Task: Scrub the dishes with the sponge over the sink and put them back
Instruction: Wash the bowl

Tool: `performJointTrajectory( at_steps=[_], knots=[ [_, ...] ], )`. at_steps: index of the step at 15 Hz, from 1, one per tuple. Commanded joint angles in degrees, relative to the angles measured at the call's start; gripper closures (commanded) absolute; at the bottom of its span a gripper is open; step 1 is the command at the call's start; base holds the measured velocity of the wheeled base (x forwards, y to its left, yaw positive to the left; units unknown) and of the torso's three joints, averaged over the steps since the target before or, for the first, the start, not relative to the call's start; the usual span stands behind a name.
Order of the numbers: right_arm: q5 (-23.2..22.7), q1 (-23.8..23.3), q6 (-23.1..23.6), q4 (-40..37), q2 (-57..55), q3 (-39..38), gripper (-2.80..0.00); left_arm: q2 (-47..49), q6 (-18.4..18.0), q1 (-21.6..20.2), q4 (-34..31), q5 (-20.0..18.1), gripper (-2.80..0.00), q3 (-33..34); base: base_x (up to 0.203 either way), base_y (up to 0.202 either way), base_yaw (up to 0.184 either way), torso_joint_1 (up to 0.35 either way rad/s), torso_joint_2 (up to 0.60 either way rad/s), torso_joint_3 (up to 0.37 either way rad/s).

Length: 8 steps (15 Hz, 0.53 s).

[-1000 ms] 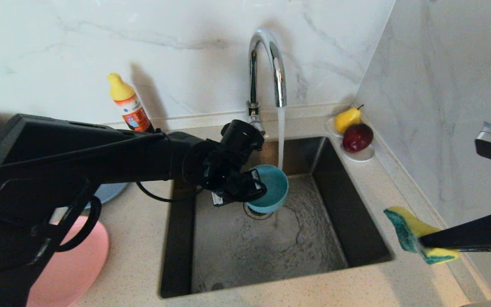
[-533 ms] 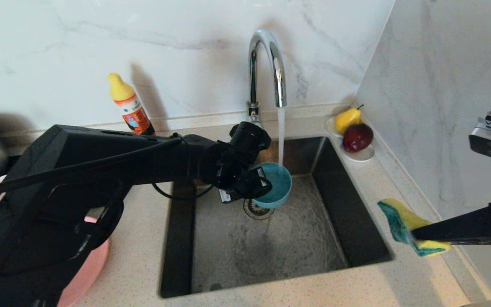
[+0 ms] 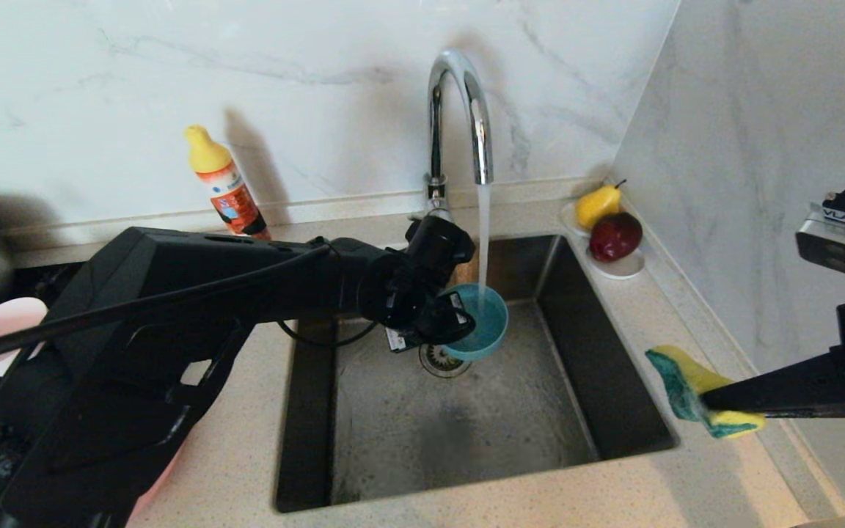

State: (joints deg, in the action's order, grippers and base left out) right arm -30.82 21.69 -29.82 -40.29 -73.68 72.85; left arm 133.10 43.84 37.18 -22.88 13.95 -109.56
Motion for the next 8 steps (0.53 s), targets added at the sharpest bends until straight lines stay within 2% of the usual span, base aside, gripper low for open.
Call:
performJointTrajectory(
  at_steps=[1,4,8],
  knots=[
    [-0.2,0.0,-0.2,-0.2,0.3,0.2,0.0,-1.4,1.1,0.0,-1.7,0.2,0.0,1.1,0.0,0.0,0.0,0.0,0.0,0.0],
    [0.0,0.0,-0.3,-0.3,0.3,-0.2,0.0,-7.9,1.8,-0.8,-3.8,3.4,0.0,6.0,0.0,0.0,0.0,0.0,0.0,0.0],
    [-0.2,0.1,-0.2,-0.2,-0.4,-0.7,0.0,-17.8,-1.1,-1.8,-3.5,12.5,0.0,12.7,0.0,0.0,0.0,0.0,0.0,0.0]
  ],
)
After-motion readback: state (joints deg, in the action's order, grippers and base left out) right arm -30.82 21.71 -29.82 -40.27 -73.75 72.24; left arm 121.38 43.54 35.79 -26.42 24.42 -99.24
